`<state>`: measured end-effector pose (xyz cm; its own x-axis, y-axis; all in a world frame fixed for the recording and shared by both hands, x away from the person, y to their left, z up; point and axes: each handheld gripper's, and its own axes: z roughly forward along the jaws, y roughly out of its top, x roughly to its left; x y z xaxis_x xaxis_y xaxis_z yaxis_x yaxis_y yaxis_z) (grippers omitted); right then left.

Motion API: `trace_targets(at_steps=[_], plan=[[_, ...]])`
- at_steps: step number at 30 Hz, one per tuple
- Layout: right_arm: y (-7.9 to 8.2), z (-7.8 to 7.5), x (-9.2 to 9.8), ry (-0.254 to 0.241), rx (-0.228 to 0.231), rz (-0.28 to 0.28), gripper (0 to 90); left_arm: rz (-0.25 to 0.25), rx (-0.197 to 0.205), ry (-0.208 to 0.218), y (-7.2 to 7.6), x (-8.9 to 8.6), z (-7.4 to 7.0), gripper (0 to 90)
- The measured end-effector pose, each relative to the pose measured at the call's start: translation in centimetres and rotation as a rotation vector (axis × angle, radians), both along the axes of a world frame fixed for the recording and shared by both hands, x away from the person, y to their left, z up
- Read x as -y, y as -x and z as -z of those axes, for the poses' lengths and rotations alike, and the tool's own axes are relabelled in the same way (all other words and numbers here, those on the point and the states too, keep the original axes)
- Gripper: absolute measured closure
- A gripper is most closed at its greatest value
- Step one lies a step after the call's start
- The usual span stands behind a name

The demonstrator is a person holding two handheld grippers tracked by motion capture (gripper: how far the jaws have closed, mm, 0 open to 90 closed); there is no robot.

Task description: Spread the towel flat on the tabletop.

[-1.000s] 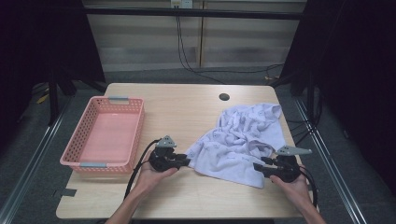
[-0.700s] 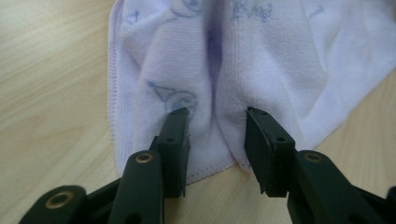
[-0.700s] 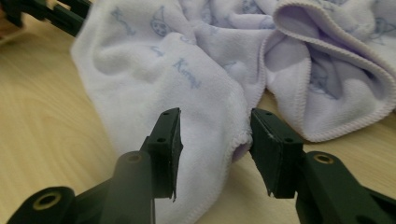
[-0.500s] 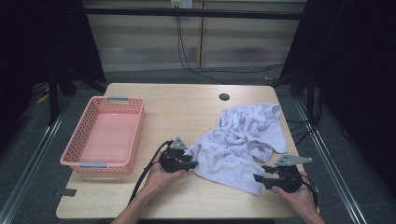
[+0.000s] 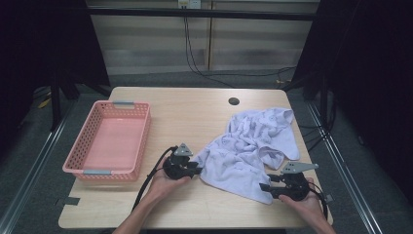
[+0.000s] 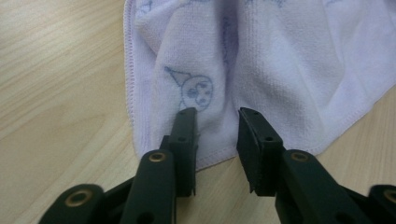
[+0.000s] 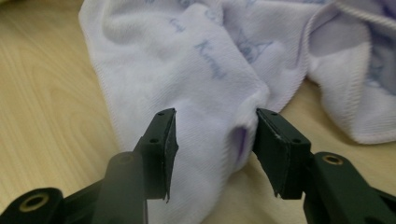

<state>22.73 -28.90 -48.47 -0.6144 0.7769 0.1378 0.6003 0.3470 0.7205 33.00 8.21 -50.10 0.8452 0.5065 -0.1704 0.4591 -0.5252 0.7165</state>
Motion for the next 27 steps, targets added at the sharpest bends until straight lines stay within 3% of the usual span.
trace_targets(at_steps=[2,4,6,10,12,13,14,16,19,21,23,25,27], plan=[[0.3,-0.6,0.3,-0.043,0.035,0.006,51.3,-0.037,0.022,0.006,0.0,-0.3,-0.3,63.7],[0.7,-1.0,0.4,-0.064,0.051,0.002,54.3,-0.036,-0.001,0.026,-0.3,-0.8,-0.2,63.4],[1.0,-1.1,0.3,-0.057,0.063,-0.005,56.0,0.011,-0.006,0.012,-0.3,-0.8,0.2,63.3],[0.8,-0.4,-0.1,-0.057,0.009,-0.045,52.9,0.025,0.029,-0.033,0.2,0.1,0.0,59.9],[0.6,-0.3,-0.4,-0.010,0.027,-0.029,52.3,0.029,0.036,-0.036,0.3,0.5,0.0,56.1],[0.5,-0.4,-0.3,-0.023,0.028,-0.022,50.7,0.022,0.078,-0.072,0.5,0.8,0.0,60.0],[0.5,-0.6,-0.2,-0.041,0.028,-0.011,48.8,0.006,0.095,-0.086,0.6,1.0,-0.1,69.0],[0.4,-0.9,0.3,-0.058,0.042,0.016,46.3,-0.006,0.101,-0.123,0.6,1.1,-0.3,82.5],[0.5,-1.4,0.6,-0.065,0.050,0.030,42.9,0.010,0.042,-0.098,0.7,0.8,-0.5,87.5],[0.8,-1.9,0.3,-0.068,0.067,0.015,42.5,0.011,0.015,-0.059,0.9,-0.1,-0.8,87.8],[1.1,-2.7,0.3,-0.100,0.092,0.007,46.0,-0.009,-0.010,0.043,1.0,-1.6,-2.0,87.8],[1.1,-3.0,0.1,-0.126,0.077,-0.020,47.3,-0.033,-0.003,0.115,1.1,-3.0,-3.1,87.8],[0.8,-2.6,-0.6,-0.090,-0.002,-0.107,51.6,-0.054,-0.001,0.188,1.1,-4.5,-4.2,87.9]])
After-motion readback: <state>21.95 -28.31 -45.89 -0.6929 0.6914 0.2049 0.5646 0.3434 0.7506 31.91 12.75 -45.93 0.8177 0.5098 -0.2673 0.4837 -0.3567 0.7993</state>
